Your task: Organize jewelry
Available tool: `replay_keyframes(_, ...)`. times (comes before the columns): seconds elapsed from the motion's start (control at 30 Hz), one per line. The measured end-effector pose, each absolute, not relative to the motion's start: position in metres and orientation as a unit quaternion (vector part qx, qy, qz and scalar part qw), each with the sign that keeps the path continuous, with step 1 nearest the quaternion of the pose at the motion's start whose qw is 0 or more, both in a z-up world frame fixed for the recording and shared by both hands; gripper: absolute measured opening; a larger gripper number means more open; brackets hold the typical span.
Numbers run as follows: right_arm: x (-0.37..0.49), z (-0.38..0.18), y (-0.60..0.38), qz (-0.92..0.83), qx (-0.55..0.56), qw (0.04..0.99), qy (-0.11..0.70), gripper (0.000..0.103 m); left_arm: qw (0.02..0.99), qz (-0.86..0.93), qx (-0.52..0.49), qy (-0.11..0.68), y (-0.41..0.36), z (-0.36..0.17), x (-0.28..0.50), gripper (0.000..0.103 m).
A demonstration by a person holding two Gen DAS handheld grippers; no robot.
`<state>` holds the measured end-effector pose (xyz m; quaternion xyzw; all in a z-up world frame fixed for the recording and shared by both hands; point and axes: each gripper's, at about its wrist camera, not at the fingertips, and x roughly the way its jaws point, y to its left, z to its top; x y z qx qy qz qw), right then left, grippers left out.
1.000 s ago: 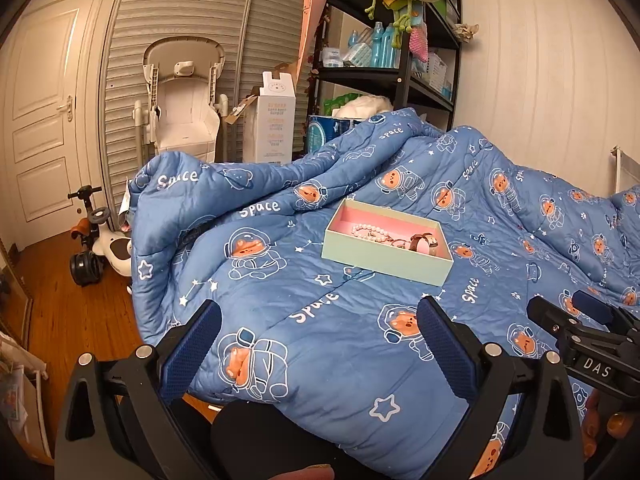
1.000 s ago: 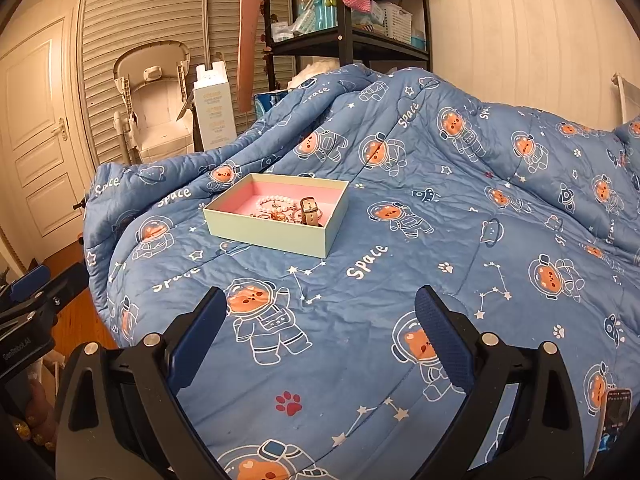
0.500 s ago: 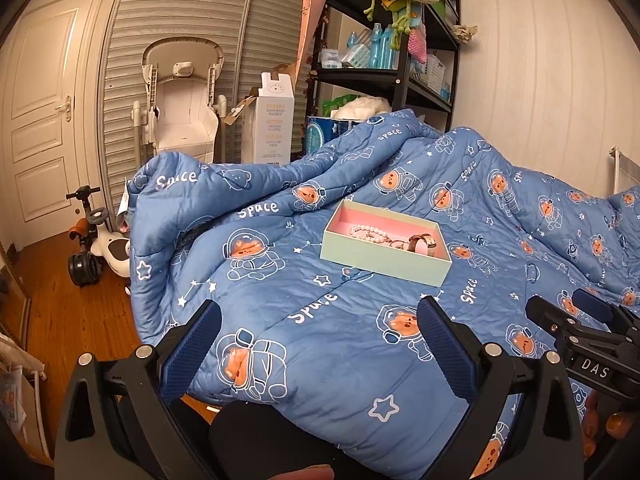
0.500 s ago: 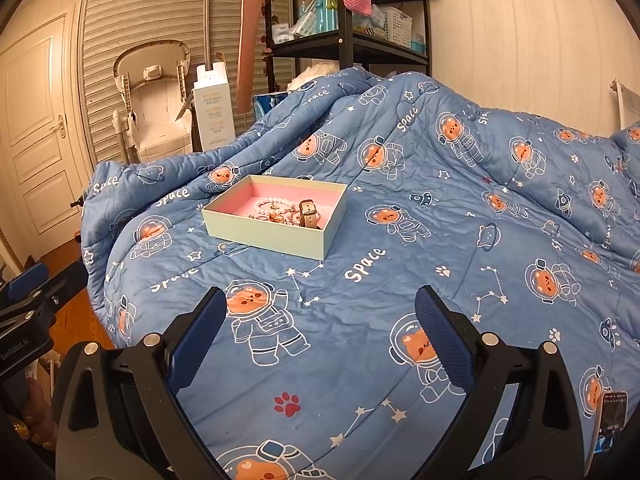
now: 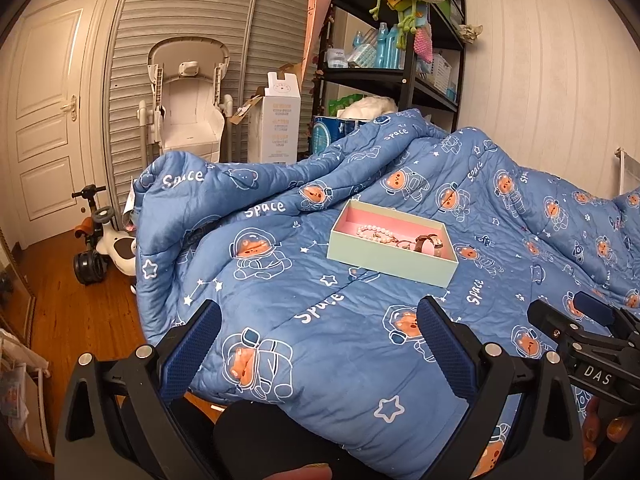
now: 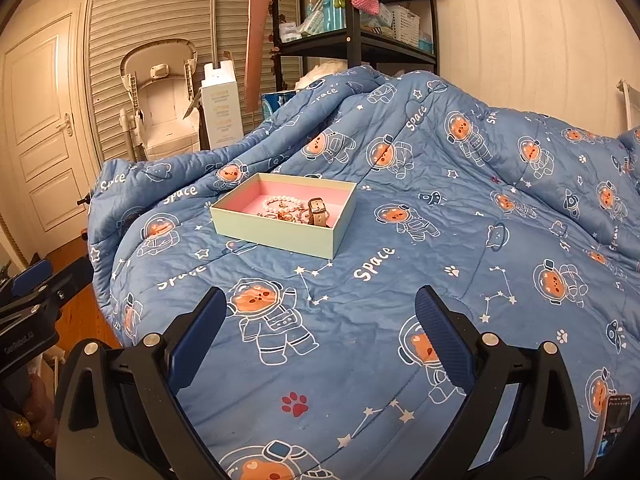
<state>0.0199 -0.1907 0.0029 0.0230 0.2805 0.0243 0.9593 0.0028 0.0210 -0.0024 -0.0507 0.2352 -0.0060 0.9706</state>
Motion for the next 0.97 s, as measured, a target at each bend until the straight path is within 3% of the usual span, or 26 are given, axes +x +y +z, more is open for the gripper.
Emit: replay_keyframes(0.97,0.0214,-0.0005,-0.1881,0.024,0.021,0.957,0.287,0.094,0.969,-0.002,-0.048,0.244,0.0239,-0.0042,0.005,0.096)
